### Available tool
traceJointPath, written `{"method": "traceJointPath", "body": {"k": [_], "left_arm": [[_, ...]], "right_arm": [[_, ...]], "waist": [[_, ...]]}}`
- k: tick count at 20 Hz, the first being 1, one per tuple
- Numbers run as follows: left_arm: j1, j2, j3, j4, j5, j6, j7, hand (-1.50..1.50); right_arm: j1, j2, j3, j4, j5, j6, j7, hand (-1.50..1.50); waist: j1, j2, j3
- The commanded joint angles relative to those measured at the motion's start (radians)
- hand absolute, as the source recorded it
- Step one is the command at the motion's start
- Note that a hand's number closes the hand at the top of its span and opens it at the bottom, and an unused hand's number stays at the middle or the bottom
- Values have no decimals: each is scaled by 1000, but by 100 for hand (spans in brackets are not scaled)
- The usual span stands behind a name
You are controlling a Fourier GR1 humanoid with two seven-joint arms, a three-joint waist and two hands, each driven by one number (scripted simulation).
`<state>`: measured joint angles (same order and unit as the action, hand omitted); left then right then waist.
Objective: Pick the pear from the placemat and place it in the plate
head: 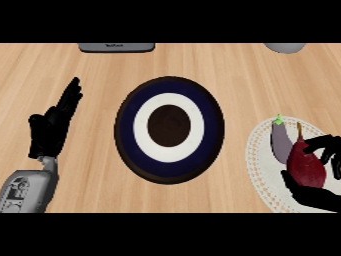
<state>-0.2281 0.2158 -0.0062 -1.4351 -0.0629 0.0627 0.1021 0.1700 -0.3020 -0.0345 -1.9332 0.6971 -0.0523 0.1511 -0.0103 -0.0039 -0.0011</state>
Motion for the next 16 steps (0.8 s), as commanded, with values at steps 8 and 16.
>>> {"method": "traceJointPath", "body": {"k": [8, 16], "left_arm": [[-46, 19, 47, 51, 48, -72, -25, 0], [-51, 13, 36, 12, 20, -70, 33, 0]], "right_arm": [[-308, 167, 201, -22, 26, 71, 202, 150], [-584, 298, 258, 263, 51, 40, 294, 150]], "waist": [[23, 7, 0], [27, 6, 1]]}}
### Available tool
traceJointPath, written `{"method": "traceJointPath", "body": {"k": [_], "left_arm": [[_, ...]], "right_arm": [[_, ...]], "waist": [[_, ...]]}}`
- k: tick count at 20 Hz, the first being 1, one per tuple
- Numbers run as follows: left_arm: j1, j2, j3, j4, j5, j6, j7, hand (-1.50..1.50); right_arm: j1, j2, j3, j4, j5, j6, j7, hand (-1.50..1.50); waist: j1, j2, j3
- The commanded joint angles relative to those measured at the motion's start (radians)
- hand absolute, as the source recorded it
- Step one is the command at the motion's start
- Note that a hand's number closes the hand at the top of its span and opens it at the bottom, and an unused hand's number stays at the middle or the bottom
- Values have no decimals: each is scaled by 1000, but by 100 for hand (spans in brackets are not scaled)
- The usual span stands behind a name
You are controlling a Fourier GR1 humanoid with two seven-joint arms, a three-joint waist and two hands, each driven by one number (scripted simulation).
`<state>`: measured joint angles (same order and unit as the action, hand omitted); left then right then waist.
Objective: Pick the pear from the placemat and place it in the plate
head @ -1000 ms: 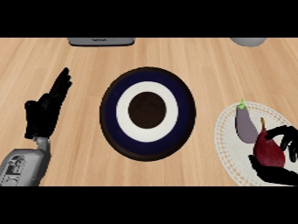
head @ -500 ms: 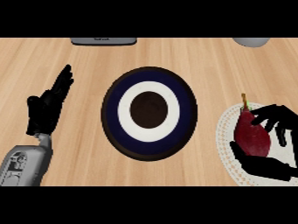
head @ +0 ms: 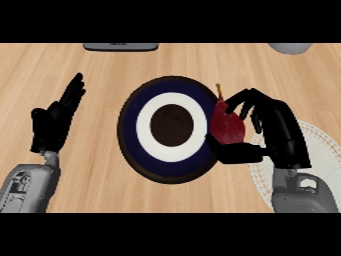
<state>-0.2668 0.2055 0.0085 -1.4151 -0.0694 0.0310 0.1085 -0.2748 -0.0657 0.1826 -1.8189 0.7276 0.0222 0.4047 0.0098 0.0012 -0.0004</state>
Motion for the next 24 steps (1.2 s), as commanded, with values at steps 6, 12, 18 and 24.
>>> {"method": "traceJointPath", "body": {"k": [6, 12, 18, 24], "left_arm": [[12, -14, -19, -63, -31, 13, 57, 0], [-31, -37, -14, -27, -28, 15, 46, 0], [32, -31, -3, -21, -27, -3, -26, 0], [18, -43, -10, -25, -24, -9, 6, 0]], "right_arm": [[-242, 65, 166, 381, 127, -116, 114, 150], [-361, 65, 187, 704, -41, -284, 127, 150], [-457, 66, 311, 883, -302, -449, 76, -150], [-454, 66, 302, 859, -508, -535, -106, -150]], "waist": [[13, 0, 0], [21, 7, 1], [21, 4, 1], [21, 3, 2]]}}
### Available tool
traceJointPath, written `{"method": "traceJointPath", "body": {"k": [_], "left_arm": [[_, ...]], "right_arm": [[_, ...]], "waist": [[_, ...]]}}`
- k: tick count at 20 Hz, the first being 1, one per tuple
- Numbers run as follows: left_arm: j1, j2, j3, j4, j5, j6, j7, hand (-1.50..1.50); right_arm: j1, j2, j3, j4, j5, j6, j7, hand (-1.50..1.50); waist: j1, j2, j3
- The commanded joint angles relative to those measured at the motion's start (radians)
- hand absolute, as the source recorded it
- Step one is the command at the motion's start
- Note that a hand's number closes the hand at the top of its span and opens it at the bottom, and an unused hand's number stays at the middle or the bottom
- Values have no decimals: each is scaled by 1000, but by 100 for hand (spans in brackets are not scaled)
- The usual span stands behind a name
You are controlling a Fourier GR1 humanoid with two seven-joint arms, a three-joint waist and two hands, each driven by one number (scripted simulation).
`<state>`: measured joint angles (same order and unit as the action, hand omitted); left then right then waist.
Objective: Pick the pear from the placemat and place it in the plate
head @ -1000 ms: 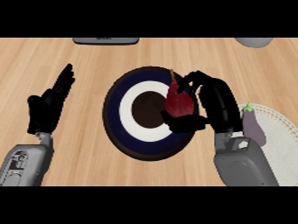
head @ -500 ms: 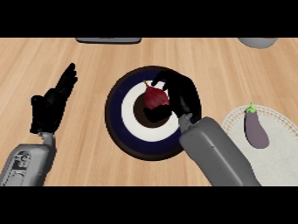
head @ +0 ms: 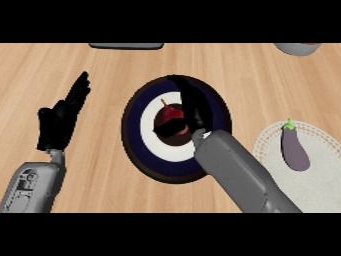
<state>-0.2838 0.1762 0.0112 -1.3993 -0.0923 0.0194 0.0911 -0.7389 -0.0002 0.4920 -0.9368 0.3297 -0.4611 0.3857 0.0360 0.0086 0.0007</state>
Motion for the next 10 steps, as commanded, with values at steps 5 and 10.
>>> {"method": "traceJointPath", "body": {"k": [5, 10], "left_arm": [[34, 29, 25, -46, 12, -15, 15, 0], [64, 29, 34, -1, 2, -15, -43, 0]], "right_arm": [[65, 0, -139, -77, -215, -170, -212, -150], [184, -49, -215, -252, -239, -209, -158, -150]], "waist": [[-21, -7, 1], [-48, -13, -1]]}}
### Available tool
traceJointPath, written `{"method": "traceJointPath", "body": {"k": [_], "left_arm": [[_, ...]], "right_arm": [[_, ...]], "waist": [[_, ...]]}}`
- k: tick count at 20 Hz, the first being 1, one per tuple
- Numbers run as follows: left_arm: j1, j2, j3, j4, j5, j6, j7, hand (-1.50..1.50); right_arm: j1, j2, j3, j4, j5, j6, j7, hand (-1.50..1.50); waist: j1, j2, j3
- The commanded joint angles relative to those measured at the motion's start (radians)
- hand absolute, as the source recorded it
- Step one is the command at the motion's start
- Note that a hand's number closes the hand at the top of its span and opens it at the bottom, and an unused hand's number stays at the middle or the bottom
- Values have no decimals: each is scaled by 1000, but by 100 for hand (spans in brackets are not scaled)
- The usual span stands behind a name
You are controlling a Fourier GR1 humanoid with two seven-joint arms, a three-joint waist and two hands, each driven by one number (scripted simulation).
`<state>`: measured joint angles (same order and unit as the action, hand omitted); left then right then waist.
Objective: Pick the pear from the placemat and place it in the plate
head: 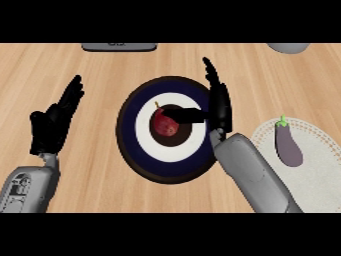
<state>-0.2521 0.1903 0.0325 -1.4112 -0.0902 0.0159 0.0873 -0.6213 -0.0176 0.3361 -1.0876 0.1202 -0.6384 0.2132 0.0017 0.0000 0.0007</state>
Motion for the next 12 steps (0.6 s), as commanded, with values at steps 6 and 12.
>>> {"method": "traceJointPath", "body": {"k": [6, 12], "left_arm": [[11, 11, 18, -8, 0, -7, 8, 0], [32, -1, 14, -61, 1, -9, 30, 0]], "right_arm": [[310, -190, -197, -260, -176, 113, -115, -150], [555, -297, -283, -388, -289, 305, -241, -150]], "waist": [[-13, -1, 0], [-11, -2, 0]]}}
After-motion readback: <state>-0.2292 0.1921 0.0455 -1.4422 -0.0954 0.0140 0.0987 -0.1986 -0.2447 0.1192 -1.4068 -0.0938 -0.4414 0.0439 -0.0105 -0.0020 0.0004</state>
